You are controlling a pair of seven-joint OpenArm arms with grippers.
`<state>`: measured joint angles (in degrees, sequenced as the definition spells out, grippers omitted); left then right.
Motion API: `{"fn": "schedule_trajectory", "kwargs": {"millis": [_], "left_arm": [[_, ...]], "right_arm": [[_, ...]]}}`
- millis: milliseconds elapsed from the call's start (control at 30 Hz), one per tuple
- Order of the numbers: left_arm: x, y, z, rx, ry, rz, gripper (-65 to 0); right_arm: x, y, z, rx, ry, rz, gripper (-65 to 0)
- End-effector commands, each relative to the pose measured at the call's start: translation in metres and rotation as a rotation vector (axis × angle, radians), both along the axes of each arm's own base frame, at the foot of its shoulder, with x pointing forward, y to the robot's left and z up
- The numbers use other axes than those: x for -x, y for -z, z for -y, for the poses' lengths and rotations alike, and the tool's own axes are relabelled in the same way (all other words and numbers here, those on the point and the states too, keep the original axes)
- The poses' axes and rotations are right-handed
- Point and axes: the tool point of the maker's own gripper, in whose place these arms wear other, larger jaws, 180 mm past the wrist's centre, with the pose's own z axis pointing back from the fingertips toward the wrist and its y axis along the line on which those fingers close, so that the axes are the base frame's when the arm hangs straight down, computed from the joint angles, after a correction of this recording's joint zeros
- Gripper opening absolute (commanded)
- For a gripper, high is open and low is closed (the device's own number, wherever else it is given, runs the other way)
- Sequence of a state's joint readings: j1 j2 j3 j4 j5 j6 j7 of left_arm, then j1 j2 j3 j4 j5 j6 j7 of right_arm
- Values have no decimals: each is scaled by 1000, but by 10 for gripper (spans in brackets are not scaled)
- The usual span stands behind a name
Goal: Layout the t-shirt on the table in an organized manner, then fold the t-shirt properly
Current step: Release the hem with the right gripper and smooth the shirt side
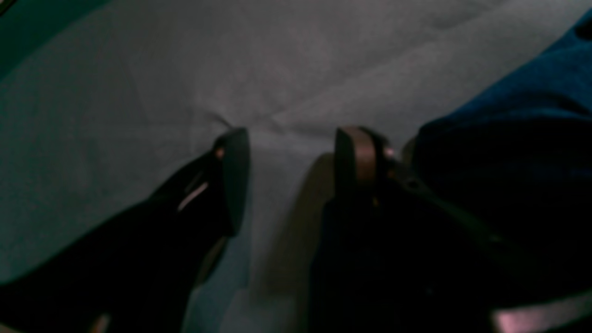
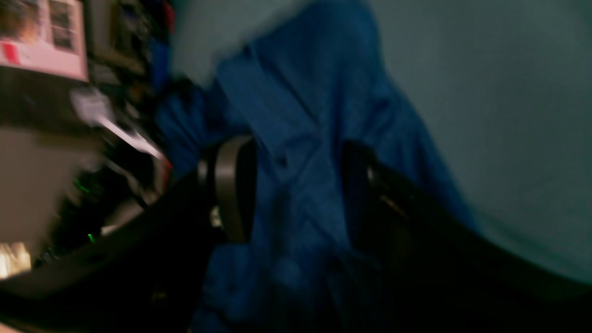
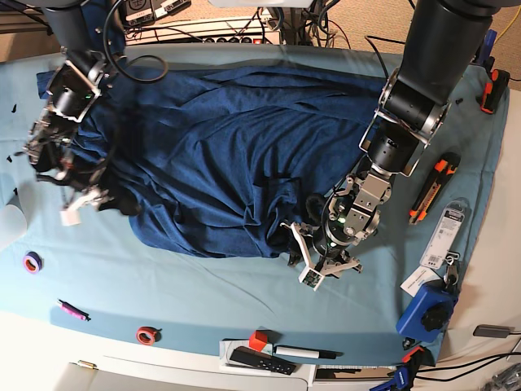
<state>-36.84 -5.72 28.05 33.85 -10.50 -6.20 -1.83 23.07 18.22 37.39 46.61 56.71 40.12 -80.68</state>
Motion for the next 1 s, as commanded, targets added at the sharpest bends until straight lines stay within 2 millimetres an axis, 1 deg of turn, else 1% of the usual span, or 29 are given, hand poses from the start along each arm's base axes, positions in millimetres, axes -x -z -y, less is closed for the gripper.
{"fn": "schedule_trajectory", "kwargs": {"millis": [0, 33, 67, 100, 167, 200, 233, 267, 467, 667, 767, 867, 900, 967], "left_arm": [[-15, -25, 4, 18, 5, 65, -356], [-15, -25, 4, 18, 5, 65, -356], [-15, -25, 4, 18, 5, 65, -356], [-15, -25, 4, 18, 5, 65, -356], [-15, -25, 4, 18, 5, 64, -356], [-15, -25, 4, 18, 5, 65, -356], [-15, -25, 4, 18, 5, 64, -356], [-15, -25, 4, 18, 5, 65, -356], [-15, -25, 4, 18, 5, 64, -356], [-15, -25, 4, 18, 5, 64, -356], [-15, -25, 4, 17, 5, 63, -356], [-15, -24, 4, 16, 4, 61, -356], [-15, -24, 4, 16, 5, 61, -356], [-15, -25, 4, 17, 5, 61, -356]], "right_arm": [[-11, -16, 13, 29, 21, 43, -360], [-12, -15, 15, 40, 30, 42, -373], [-12, -14, 16, 47, 35, 41, -407], [-13, -15, 17, 49, 39, 43, -455], [-14, -17, 21, 53, 48, 52, -570], [-15, -18, 22, 55, 52, 55, -613], [-17, -20, 23, 55, 56, 62, -639], [-19, -22, 24, 56, 63, 72, -647], [-40, -47, 25, 58, 71, 135, -650], [-61, -67, 30, 111, 74, 170, -650], [-63, -68, 31, 136, 65, 160, -650], [-53, -58, 25, 142, 13, 106, -650], [-50, -56, 25, 144, 3, 93, -643], [-45, -48, 24, 159, -13, 70, -510]]}}
